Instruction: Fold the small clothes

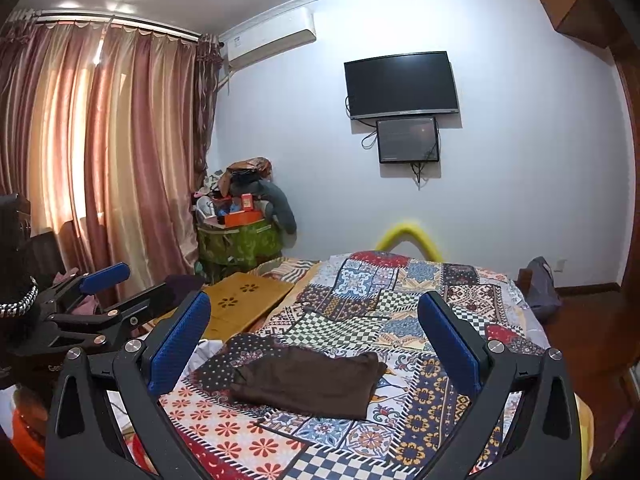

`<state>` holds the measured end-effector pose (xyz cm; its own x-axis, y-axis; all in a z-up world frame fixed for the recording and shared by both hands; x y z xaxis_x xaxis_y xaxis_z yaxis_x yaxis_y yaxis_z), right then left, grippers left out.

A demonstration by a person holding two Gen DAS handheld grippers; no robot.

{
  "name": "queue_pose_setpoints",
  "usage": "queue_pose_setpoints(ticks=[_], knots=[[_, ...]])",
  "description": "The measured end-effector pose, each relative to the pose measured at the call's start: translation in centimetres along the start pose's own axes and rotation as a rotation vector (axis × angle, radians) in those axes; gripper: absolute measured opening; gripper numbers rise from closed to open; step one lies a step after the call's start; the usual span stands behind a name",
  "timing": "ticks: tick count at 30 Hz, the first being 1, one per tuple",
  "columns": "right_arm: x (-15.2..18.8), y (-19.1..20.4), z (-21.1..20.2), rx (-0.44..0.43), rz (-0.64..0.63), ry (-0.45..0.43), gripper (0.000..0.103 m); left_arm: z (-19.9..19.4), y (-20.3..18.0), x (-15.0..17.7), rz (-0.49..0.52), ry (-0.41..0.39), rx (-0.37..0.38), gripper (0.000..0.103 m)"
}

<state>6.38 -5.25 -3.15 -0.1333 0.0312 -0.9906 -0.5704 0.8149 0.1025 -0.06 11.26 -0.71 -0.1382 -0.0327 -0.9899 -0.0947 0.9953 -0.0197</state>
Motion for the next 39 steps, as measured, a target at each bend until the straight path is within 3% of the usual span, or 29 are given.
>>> queue_pose_setpoints(ticks=[39], knots=[[0.3, -0.2, 0.7, -0.009, 0.019, 0.019, 0.103, 1.1, 1.0, 0.6, -0.044, 0.035, 0.018, 0.103]])
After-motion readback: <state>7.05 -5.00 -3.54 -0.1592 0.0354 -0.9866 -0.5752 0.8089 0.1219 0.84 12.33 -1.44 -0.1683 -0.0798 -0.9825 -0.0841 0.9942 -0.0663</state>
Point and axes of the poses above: each gripper's, at about its wrist camera, not at the fingertips, and z roughly the way its jaws point, y to its left, x to its underside, the point moved 5 cm from there along z, roughly the way its jaws point, and after that the axes turned 7 degrees about -y, right-handed, at the moved point
